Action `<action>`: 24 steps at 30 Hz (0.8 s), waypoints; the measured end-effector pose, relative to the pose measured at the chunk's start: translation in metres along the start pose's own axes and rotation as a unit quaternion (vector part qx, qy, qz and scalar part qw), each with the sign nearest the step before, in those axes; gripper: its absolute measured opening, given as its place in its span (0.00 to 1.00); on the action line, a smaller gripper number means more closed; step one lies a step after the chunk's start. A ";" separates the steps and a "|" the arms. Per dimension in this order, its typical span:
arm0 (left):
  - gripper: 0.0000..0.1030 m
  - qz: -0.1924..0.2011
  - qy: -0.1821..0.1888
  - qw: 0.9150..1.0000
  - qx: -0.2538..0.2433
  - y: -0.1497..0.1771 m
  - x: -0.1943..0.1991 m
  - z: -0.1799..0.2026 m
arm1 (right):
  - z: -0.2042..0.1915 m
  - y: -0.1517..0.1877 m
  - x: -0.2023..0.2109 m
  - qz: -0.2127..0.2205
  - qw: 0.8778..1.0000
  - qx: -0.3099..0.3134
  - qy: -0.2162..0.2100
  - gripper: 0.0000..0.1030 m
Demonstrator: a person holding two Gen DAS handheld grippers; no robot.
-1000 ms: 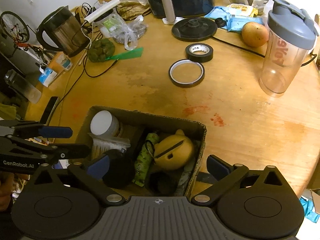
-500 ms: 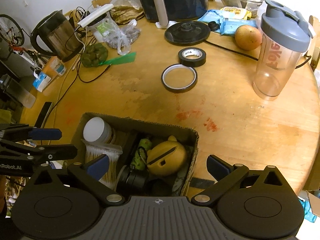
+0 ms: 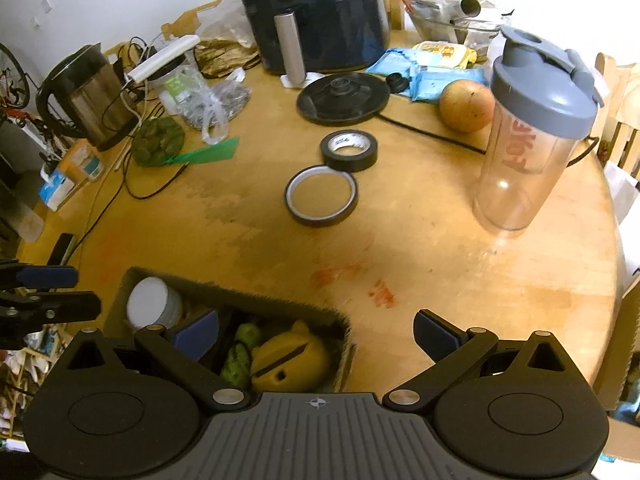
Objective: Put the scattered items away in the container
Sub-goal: 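Move the right tool to the thin black ring on the table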
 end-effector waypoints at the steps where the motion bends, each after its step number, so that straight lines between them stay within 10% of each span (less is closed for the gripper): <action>1: 0.74 0.002 -0.001 1.000 0.000 -0.001 0.000 -0.001 | 0.002 -0.003 -0.001 0.002 1.000 0.000 0.004 1.00; 24: 0.76 0.016 -0.017 1.000 0.004 -0.034 -0.012 -0.028 | 0.009 -0.056 -0.051 -0.001 0.999 0.040 0.013 1.00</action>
Point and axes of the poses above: each gripper's, at about its wrist camera, not at the fingertips, and x roughly against the way its jaws point, z to its right, y to its underside, the point moved 10 cm from there along -x, roughly the way its jaws point, and after that the axes turned 1 degree about x, right-handed, at the moved point
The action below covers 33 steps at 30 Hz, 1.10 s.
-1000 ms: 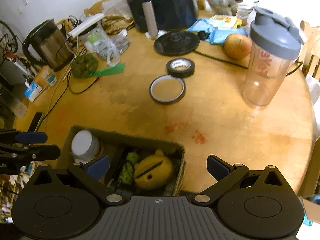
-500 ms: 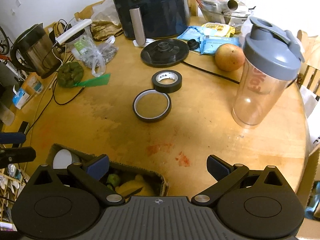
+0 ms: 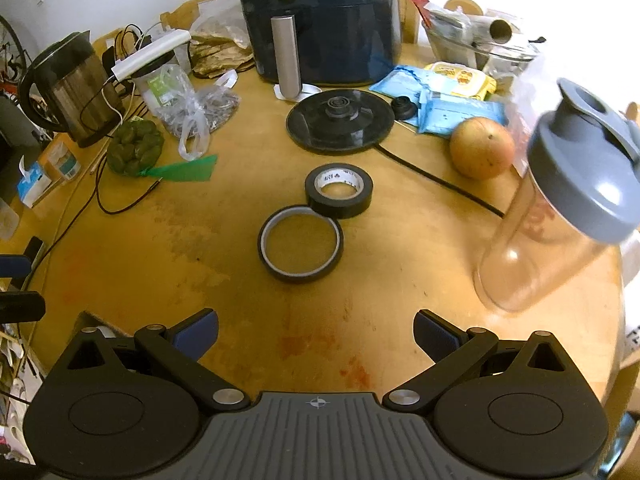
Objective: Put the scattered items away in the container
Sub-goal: 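Move the right tool to the thin black ring on the table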
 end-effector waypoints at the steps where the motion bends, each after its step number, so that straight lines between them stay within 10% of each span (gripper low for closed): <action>1: 0.76 -0.001 0.000 1.000 0.000 -0.001 -0.001 -0.001 | 0.000 -0.002 -0.003 0.000 1.000 0.001 -0.001 1.00; 33: 0.76 -0.021 -0.031 0.998 0.054 -0.007 -0.009 -0.060 | -0.028 -0.043 -0.129 -0.046 0.997 0.067 -0.007 1.00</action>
Point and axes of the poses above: each gripper's, at about its wrist camera, not at the fingertips, and x roughly against the way its jaws point, z to its right, y to its underside, the point moved 10 cm from there along -x, roughly the way its jaws point, and after that the axes turned 1 degree about x, right-handed, at the moved point
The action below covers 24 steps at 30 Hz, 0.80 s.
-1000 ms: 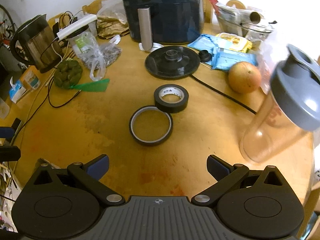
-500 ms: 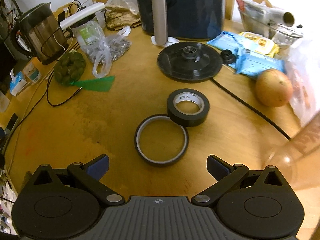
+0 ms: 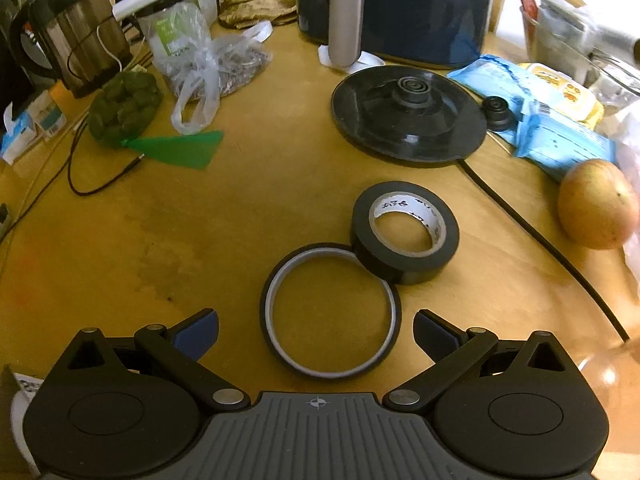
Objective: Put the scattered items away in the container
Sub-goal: 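Close the right tool on the thin black ring and lift it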
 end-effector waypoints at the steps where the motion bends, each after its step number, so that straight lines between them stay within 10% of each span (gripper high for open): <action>1: 0.76 0.000 -0.001 1.000 0.002 0.000 0.000 -0.001 | 0.000 0.000 -0.003 -0.002 1.000 0.002 0.002 1.00; 24: 0.76 -0.001 -0.005 1.000 0.006 0.000 -0.001 -0.004 | 0.005 -0.004 -0.020 -0.003 1.000 0.004 0.022 0.85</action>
Point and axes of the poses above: each gripper's, at about its wrist camera, not at the fingertips, and x roughly against the way its jaws point, z to its right, y to its underside, the point moved 10 cm from there along -x, roughly the way its jaws point, and after that the axes turned 1 degree about x, right-handed, at the moved point
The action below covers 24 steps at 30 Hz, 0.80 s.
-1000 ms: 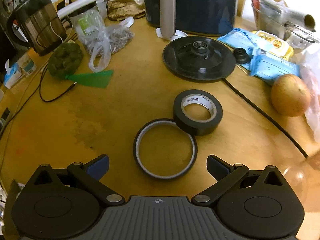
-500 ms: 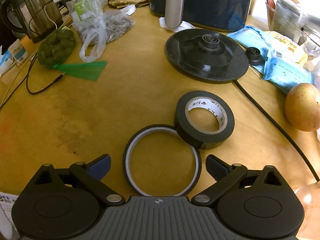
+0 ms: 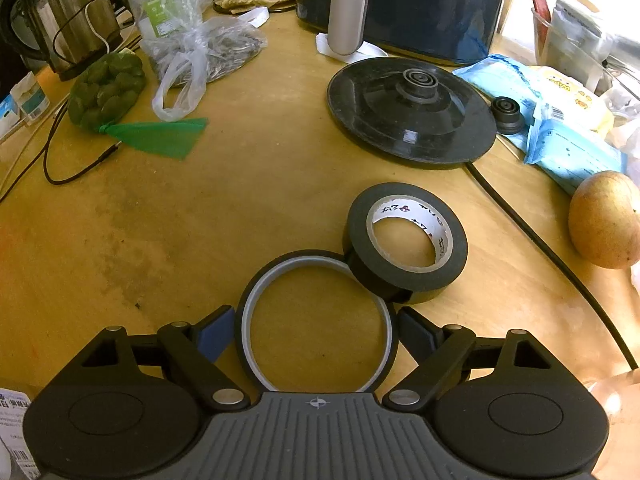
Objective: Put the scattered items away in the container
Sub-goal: 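Close the right tool on the thin black ring and lift it, then move the left tool to the black electrical tape roll while the right tool holds the ring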
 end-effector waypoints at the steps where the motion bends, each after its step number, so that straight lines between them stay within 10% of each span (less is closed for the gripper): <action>1: 0.76 0.000 0.000 1.000 0.000 0.000 0.000 0.001 | -0.001 0.000 0.001 0.000 1.000 -0.002 -0.003 0.85; 24: 0.76 0.012 0.007 0.999 -0.036 -0.009 0.002 0.021 | -0.013 0.019 0.060 0.031 0.998 -0.033 -0.044 0.85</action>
Point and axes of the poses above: each gripper's, at about its wrist camera, not at the fingertips, and x roughly against the way its jaws point, z to its right, y to its underside, the point moved 10 cm from there along -x, roughly the way its jaws point, and after that the axes turned 1 degree about x, right-handed, at the moved point
